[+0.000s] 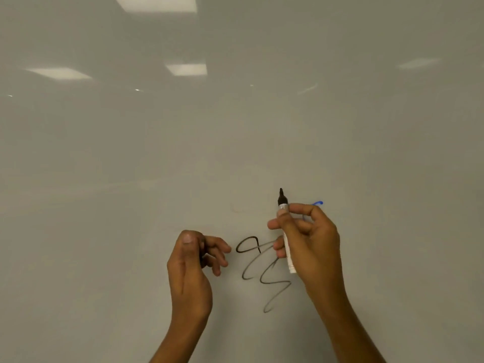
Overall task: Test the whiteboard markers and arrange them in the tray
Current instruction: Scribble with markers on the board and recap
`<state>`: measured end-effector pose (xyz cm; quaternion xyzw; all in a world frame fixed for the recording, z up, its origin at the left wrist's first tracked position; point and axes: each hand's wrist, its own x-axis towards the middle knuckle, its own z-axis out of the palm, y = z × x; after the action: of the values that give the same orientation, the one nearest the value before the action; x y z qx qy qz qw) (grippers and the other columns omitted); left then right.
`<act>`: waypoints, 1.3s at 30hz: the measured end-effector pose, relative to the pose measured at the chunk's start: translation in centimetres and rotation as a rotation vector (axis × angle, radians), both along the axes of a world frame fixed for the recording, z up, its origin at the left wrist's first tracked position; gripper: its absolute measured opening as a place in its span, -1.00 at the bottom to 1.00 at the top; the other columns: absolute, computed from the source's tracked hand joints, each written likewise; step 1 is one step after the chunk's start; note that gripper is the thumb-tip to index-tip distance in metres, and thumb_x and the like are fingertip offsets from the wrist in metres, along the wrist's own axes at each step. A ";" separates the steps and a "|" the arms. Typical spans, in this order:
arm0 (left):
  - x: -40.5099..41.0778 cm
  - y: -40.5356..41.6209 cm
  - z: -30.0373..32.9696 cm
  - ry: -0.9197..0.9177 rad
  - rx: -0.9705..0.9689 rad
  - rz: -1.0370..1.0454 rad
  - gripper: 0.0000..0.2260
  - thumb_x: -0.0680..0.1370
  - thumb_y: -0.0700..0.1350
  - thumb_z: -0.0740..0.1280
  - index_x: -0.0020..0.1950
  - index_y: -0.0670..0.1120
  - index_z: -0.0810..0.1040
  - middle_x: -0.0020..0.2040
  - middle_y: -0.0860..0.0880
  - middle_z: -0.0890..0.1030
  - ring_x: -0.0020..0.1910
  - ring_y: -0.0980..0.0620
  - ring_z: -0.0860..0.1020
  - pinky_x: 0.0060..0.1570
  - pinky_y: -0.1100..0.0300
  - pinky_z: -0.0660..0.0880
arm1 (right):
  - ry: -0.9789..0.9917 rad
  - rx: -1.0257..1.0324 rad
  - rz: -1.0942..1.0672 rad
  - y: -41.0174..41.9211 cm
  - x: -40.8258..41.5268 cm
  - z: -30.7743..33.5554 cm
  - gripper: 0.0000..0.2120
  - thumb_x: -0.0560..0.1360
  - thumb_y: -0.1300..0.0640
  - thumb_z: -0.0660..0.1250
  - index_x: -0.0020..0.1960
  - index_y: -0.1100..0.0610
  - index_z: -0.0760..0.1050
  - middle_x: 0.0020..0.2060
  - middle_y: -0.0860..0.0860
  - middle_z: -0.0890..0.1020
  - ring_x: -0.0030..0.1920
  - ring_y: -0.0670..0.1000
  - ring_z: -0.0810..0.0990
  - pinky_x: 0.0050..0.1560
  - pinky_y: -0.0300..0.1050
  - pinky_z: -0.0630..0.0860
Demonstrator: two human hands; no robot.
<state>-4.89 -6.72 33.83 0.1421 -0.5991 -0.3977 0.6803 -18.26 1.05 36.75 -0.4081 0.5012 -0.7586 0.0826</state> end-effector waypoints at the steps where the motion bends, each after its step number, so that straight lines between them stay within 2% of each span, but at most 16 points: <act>1: 0.2 0.0 0.0 0.001 0.001 0.000 -0.65 0.63 0.04 -0.01 -0.28 -0.06 0.35 -0.29 -0.20 0.64 -0.42 -0.15 0.51 -0.48 0.13 0.41 | 0.023 0.050 -0.003 -0.6 0.4 -0.6 -0.89 0.55 0.07 0.37 -0.05 0.11 0.52 -0.31 -0.01 0.72 -0.52 -0.02 0.57 -0.50 -0.12 0.55; 4: 0.7 -0.3 0.0 -0.013 0.005 -0.018 -0.64 0.62 0.05 -0.01 -0.32 0.01 0.36 -0.29 -0.19 0.63 -0.43 -0.12 0.51 -0.49 0.17 0.41 | 0.029 0.062 -0.155 -1.4 0.4 -3.7 -0.89 0.54 0.09 0.39 -0.15 0.07 0.54 -0.36 -0.04 0.71 -0.58 -0.06 0.48 -0.51 -0.17 0.41; 6: 0.7 -0.5 0.0 -0.030 0.012 -0.044 -0.64 0.61 0.07 -0.01 -0.32 0.02 0.37 -0.30 -0.19 0.63 -0.42 -0.11 0.52 -0.48 0.17 0.41 | -0.031 0.028 -0.238 -1.1 -0.1 -5.3 -0.89 0.53 0.10 0.39 -0.17 0.06 0.56 -0.37 -0.02 0.71 -0.56 -0.05 0.47 -0.44 -0.14 0.43; 10: -0.1 -0.8 -0.2 -0.071 0.047 -0.124 -0.64 0.61 0.09 0.00 -0.26 -0.09 0.34 -0.28 -0.22 0.65 -0.34 -0.16 0.56 -0.40 0.14 0.47 | 0.004 0.248 -0.123 0.1 0.9 -7.5 -0.87 0.53 0.14 0.40 -0.19 0.12 0.59 -0.40 -0.02 0.70 -0.60 -0.08 0.47 -0.55 -0.22 0.40; 12: -0.7 -0.7 -0.2 -0.076 0.102 -0.197 -0.61 0.60 0.11 0.00 -0.23 -0.15 0.33 -0.27 -0.23 0.66 -0.27 -0.18 0.59 -0.33 0.11 0.49 | -0.047 0.278 -0.132 1.1 0.7 -7.7 -0.89 0.53 0.14 0.39 -0.17 0.13 0.59 -0.39 -0.01 0.70 -0.61 -0.04 0.46 -0.60 -0.21 0.39; 14: -1.4 -0.4 -0.2 -0.052 0.186 -0.301 -0.57 0.63 0.15 0.02 -0.20 -0.17 0.33 -0.24 -0.27 0.66 -0.20 -0.20 0.62 -0.27 0.06 0.50 | -0.139 0.231 -0.124 2.5 0.4 -7.2 -0.91 0.53 0.15 0.37 -0.13 0.16 0.58 -0.36 0.02 0.71 -0.60 0.00 0.45 -0.62 -0.18 0.38; 16: -2.0 0.0 -0.1 0.007 0.321 -0.454 -0.60 0.60 0.15 0.04 -0.17 -0.17 0.36 -0.17 -0.33 0.65 -0.14 -0.21 0.63 -0.19 0.02 0.54 | -0.174 0.222 -0.007 3.6 1.3 -6.6 -0.93 0.52 0.20 0.37 -0.11 0.20 0.58 -0.33 0.08 0.71 -0.59 0.04 0.44 -0.61 -0.18 0.36; 18: -2.6 0.4 0.0 0.088 0.470 -0.643 -0.62 0.58 0.14 0.06 -0.15 -0.16 0.40 -0.09 -0.34 0.65 -0.09 -0.20 0.65 -0.12 0.02 0.59 | -0.144 0.248 0.103 4.0 2.7 -6.6 -0.94 0.51 0.22 0.39 -0.10 0.22 0.58 -0.32 0.09 0.72 -0.58 0.06 0.46 -0.59 -0.17 0.36; 21: -3.2 1.1 0.0 0.159 0.632 -0.848 -0.61 0.63 0.12 0.02 -0.12 -0.14 0.44 -0.01 -0.30 0.66 0.00 -0.19 0.66 -0.05 0.01 0.61 | -0.096 0.258 0.131 4.1 3.5 -7.0 -0.96 0.48 0.20 0.41 -0.11 0.18 0.60 -0.31 0.06 0.73 -0.56 0.07 0.49 -0.58 -0.17 0.40; 24: -3.5 1.6 -0.5 0.161 0.742 -0.968 -0.60 0.64 0.11 0.04 -0.13 -0.13 0.49 -0.03 -0.27 0.67 -0.05 -0.18 0.67 -0.06 -0.01 0.62 | -0.071 0.220 0.121 4.1 3.4 -7.2 -0.97 0.46 0.21 0.43 -0.13 0.17 0.62 -0.33 0.07 0.72 -0.57 0.09 0.50 -0.58 -0.16 0.41; 29: -3.7 2.1 -1.4 0.118 0.794 -1.029 -0.62 0.64 0.09 0.04 -0.19 -0.11 0.46 -0.08 -0.24 0.69 -0.18 -0.16 0.67 -0.10 0.01 0.61 | -0.026 0.178 0.091 4.1 3.1 -7.5 -0.83 0.32 0.05 0.43 -0.14 0.11 0.65 -0.39 0.07 0.70 -0.59 0.06 0.52 -0.59 -0.17 0.45; 34: -4.3 2.5 -2.4 0.098 0.815 -1.032 -0.69 0.61 0.02 0.07 -0.19 -0.13 0.43 -0.08 -0.26 0.68 -0.12 -0.17 0.67 -0.08 0.02 0.61 | -0.024 0.203 0.093 4.4 2.8 -7.9 -0.84 0.32 0.04 0.43 -0.14 0.07 0.66 -0.39 0.09 0.70 -0.58 0.06 0.53 -0.59 -0.17 0.44; 39: -4.9 3.5 -3.5 0.071 0.839 -1.030 -0.68 0.55 -0.01 0.08 -0.35 -0.10 0.38 -0.09 -0.28 0.66 -0.10 -0.21 0.65 0.05 -0.03 0.53 | -0.030 0.214 0.073 4.5 2.4 -8.2 -0.96 0.43 0.22 0.45 -0.16 0.10 0.65 -0.43 0.10 0.68 -0.60 0.03 0.49 -0.60 -0.19 0.41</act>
<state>-9.83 -3.19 30.33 0.0771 -0.3622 -0.8758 0.3095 -15.82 5.53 28.53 -0.4034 0.5627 -0.7034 0.1606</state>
